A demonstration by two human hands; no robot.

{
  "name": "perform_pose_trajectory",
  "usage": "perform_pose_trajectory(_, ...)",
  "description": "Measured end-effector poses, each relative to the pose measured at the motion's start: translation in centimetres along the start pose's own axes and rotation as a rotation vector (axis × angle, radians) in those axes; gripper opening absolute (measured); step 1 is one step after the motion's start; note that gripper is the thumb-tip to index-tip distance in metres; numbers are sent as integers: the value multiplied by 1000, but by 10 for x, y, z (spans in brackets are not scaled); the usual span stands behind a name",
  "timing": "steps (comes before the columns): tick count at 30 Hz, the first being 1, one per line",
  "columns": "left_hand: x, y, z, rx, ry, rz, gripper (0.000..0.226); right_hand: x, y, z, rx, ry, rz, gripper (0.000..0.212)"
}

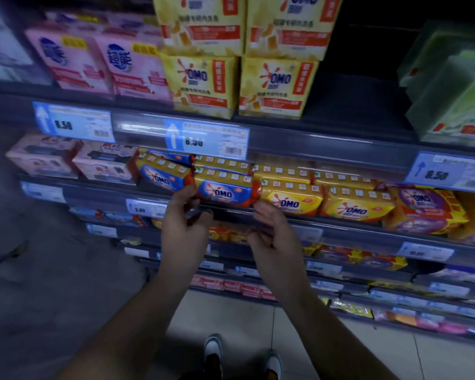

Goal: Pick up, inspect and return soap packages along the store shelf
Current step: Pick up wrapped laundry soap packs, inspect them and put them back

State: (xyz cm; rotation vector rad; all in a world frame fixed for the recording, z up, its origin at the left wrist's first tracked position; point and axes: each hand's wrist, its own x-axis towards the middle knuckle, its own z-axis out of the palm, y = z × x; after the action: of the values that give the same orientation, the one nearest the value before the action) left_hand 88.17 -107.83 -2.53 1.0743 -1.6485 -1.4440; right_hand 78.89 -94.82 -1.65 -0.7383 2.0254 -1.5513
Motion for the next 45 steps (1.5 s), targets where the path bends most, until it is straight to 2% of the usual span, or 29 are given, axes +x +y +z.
perform_pose_trajectory(2, 6, 0, -7, 28, -23, -35, 58, 5, -6, 13, 12, -35, -3, 58)
perform_pose_trajectory(4, 9, 4, -10, 44, -59, -17, 62, 11, -9, 22, 13, -9, -25, 62)
perform_pose_trajectory(9, 15, 1, -22, -4, -92, 15, 50, 15, -9, 29, 26, 130, 20, 53)
perform_pose_trajectory(11, 13, 3, -31, -37, -91, 88, 46, 9, -11, 28, 65, 205, -31, 48)
perform_pose_trajectory(15, 15, 6, -45, -168, -91, 158, 28, 1, -15, 27, 115, 296, -124, 23)
perform_pose_trajectory(17, 17, 8, -52, -234, -134, 113, 22, 0, -16, 28, 169, 284, -107, 18)
perform_pose_trajectory(20, 19, 10, -65, -299, -182, 32, 29, -4, -19, 28, 246, 281, -73, 11)
perform_pose_trajectory(26, 16, 7, -81, -241, -161, -24, 37, -7, -21, 29, 301, 294, 24, 13)
perform_pose_trajectory(31, 22, 9, -87, -272, -182, -167, 18, -8, -25, 31, 439, 260, 134, 16)
perform_pose_trajectory(34, 26, 10, -92, -285, -225, -248, 9, -5, -29, 27, 422, 252, 151, 21)
perform_pose_trajectory(39, 36, 11, -101, -237, -196, -238, 11, 3, -36, 15, 478, 293, 169, 22)
perform_pose_trajectory(43, 40, 11, -103, -177, -206, -196, 9, 8, -34, 12, 417, 261, 179, 21)
perform_pose_trajectory(45, 40, 13, -102, -240, -252, -195, 13, 11, -32, 12, 355, 222, 173, 19)
